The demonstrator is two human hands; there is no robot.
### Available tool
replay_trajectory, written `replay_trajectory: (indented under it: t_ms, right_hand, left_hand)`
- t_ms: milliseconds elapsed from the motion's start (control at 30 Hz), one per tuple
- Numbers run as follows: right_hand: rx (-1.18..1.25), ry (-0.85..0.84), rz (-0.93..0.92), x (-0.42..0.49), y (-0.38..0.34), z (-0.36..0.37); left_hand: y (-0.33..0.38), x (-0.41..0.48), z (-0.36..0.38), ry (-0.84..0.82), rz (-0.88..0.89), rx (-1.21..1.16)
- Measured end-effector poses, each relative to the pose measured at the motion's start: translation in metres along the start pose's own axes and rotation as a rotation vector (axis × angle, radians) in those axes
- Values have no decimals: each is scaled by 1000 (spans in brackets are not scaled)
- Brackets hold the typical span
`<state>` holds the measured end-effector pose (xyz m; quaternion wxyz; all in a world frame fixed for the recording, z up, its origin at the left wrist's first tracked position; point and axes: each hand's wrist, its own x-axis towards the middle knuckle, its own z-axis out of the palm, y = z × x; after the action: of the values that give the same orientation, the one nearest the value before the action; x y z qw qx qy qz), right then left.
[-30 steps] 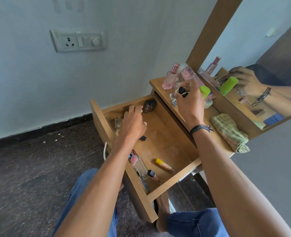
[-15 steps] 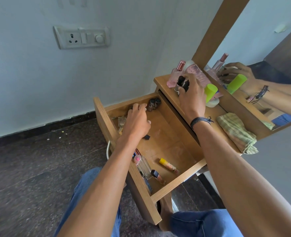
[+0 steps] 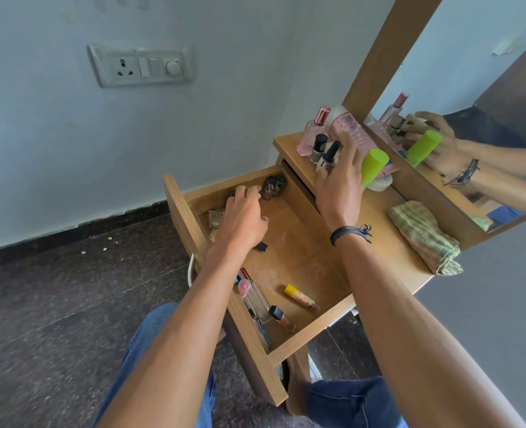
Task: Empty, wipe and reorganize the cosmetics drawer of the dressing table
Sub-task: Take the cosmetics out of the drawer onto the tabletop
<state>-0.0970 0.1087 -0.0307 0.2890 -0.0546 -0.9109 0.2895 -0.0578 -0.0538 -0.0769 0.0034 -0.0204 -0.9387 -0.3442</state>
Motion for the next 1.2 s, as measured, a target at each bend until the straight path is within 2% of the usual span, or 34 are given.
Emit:
replay_trajectory:
  t_ms: [200,333,467,600,767,833,933,1033,1133,1200]
  right_hand:
    - [-20,141,-167,-45,-2,-1]
    - [-51,0,-281,-86,6,9]
    - [-48,-116,-164,-109,13,16]
    - [-27,-117,-96,-111,15,12]
    - [34,-107,54,-108,16,6]
    - [35,-136,94,-108,16,5]
    - [10,-261,153,-109,17,4]
    - [-40,-488,158,-118,18,-5]
    - [-227,-765,93,-126,13,-22]
    - [-351,-891,61,-124,9,-35]
  left_hand:
    - [-1,1,0,17,22,11]
    - [-3,3,-2,1,30,1]
    - [-3,12,-7,8,16,-42]
    - [11,36,-8,39,79,-3]
    - [11,54,13,-64,150,104]
    - [7,55,19,-40,147,130]
    - [3,54,21,9,156,140]
    - [1,55,21,3,156,122]
    - [4,56,20,22,157,106]
    - [7,56,21,36,164,103]
